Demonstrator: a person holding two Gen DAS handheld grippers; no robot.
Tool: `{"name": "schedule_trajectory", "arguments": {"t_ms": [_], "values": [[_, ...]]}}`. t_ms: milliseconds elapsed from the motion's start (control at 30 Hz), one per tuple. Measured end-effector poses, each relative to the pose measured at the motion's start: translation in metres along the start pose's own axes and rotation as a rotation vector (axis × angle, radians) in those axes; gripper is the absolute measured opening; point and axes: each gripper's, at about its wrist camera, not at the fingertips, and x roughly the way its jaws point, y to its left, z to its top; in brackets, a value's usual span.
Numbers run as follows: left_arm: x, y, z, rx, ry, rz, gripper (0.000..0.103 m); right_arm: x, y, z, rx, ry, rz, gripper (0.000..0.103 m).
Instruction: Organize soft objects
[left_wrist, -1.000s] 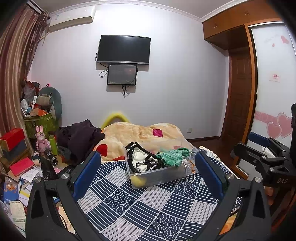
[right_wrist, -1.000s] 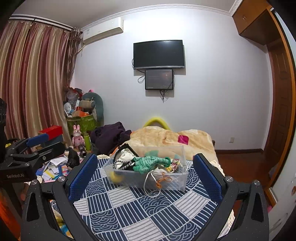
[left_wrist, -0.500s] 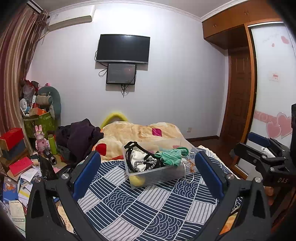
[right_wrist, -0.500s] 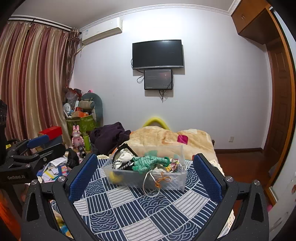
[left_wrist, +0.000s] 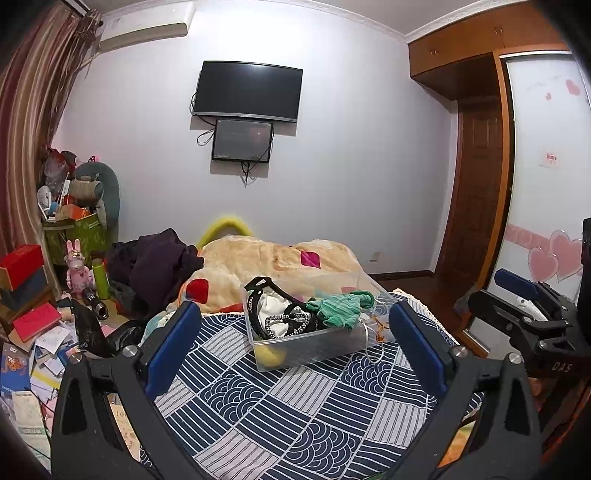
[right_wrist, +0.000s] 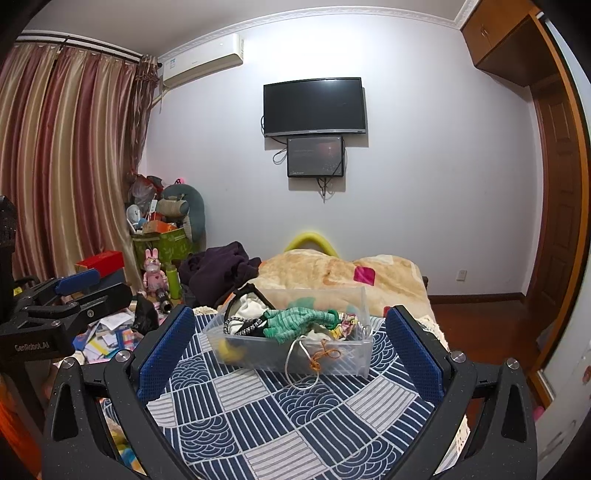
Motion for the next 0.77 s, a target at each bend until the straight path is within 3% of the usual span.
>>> {"name": "schedule_trajectory", "arguments": {"t_ms": [433,767], "values": [[-0.001,-0.011,-0.003,0.060,0.002,-0.004,0.103,0.001,0.000,-0.001,0.007,0.010,0.000,0.103],[-0.002,-0.013,-0.002,0.045,-0.005,-0.017,0.103,0.001,0.002,-0.004,0.010,0.015,0.003,0.103]]}}
